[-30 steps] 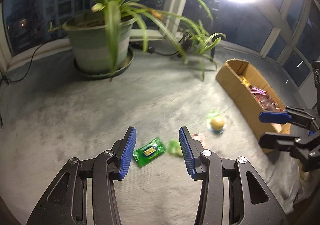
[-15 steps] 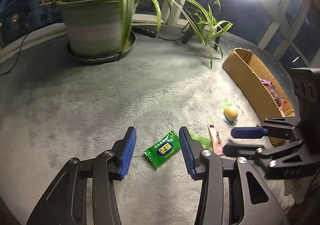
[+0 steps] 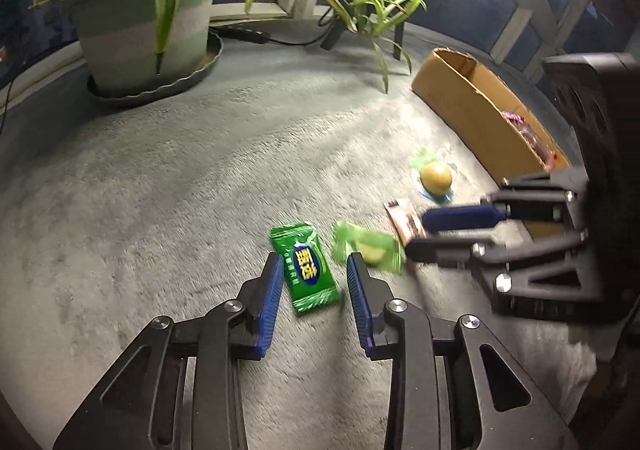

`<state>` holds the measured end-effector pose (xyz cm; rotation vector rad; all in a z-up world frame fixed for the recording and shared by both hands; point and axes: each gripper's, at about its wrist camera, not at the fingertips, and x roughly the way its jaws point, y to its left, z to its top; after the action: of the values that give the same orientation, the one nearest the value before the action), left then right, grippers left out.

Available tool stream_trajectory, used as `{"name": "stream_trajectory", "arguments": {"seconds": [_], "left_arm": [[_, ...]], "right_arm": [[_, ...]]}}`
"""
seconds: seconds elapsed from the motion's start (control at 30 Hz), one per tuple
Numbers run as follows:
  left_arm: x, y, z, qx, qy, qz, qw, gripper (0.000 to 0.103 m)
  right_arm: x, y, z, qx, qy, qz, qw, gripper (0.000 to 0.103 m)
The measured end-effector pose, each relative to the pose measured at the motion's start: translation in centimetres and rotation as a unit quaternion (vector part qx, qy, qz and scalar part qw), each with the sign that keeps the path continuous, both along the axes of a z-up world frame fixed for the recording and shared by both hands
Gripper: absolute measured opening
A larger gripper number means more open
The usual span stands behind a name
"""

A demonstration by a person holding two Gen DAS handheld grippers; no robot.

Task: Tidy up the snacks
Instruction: 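Move both open tools back to the remaining snacks, then grasp the green candy with the left tool while the right tool grasps the pink wrapper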

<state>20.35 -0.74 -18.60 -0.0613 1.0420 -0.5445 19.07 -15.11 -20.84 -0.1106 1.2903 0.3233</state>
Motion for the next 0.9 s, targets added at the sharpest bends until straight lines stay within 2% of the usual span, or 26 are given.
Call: {"name": "stream_trajectory", "arguments": {"seconds": [0.07,0.23,0.3,0.37,0.43,0.73,0.9], "left_arm": [[-0.2,-0.2,0.1,0.006,-0.003,0.000,1.0000,0.031],[-0.2,-1.1,0.2,0.044,-0.018,0.006,0.9989,0.031],[0.0,-1.4,0.2,0.056,-0.022,0.010,0.9982,0.023],[0.2,-1.5,0.2,0.065,-0.023,0.014,0.9975,0.022],[0.2,-1.5,0.2,0.069,-0.025,0.014,0.9972,0.021],[-0.1,-0.8,0.4,0.070,-0.033,0.023,0.9967,0.015],[-0.5,0.0,0.6,0.060,-0.029,0.036,0.9971,0.007]], "right_arm": [[0.0,-0.1,0.2,0.013,0.001,0.002,1.000,0.030],[-0.2,1.5,-0.1,-0.017,-0.009,0.024,1.000,0.030],[-0.3,2.1,-0.2,-0.039,-0.016,0.035,0.999,0.030],[-0.3,2.1,-0.2,-0.054,-0.018,0.039,0.998,0.028],[-0.1,1.8,-0.2,-0.059,-0.018,0.038,0.997,0.022],[0.8,2.0,-0.5,-0.059,-0.009,0.053,0.997,0.022],[0.7,2.3,-0.6,-0.068,-0.013,0.066,0.995,0.020]]}}
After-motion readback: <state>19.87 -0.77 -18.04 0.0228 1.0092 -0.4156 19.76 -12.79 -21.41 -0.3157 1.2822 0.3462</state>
